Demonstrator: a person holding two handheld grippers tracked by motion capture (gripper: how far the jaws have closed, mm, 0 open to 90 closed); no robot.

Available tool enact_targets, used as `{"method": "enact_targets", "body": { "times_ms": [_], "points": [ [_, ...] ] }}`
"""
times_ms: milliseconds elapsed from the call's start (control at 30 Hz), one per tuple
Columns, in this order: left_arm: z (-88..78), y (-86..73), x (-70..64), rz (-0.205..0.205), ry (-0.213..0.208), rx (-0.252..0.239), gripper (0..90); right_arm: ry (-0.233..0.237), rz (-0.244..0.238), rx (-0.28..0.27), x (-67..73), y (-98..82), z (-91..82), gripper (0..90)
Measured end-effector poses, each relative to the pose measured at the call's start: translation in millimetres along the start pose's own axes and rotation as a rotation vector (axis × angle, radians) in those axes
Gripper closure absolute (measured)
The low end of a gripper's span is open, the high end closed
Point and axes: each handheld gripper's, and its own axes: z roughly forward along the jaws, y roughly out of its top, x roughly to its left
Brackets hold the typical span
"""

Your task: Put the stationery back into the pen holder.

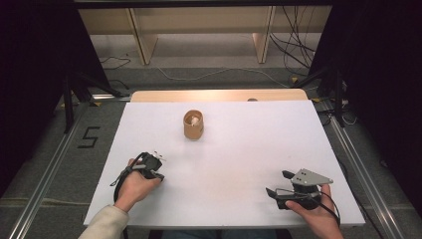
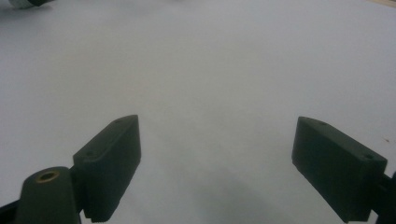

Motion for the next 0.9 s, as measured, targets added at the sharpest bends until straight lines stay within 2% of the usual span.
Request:
{"method": "enact_targets", "body": {
  "times_ms": [400,600,733,800,900],
  "points": [
    [-2.2,-8.3,12.9,-0.014,0.069,0.034,89.7,0.001,0.001,0.001,0.5,0.1,0.2,16.5],
    [-2.2,-9.4,16.1,-0.015,0.085,0.042,89.6,0.001,0.001,0.001,0.5,0.1,0.1,16.4],
    [-3.5,-8.4,15.8,-0.014,0.084,0.028,86.5,0.001,0.001,0.0,0.6,0.2,0.1,16.5],
    [-6.9,-6.3,15.8,-0.021,0.079,0.006,84.1,0.001,0.002,0.0,0.5,0.1,0.2,16.4],
    [-13.6,-0.1,18.6,-0.036,0.102,-0.036,74.8,0.0,-0.002,0.001,0.3,0.2,0.7,16.5]
  ]
}}
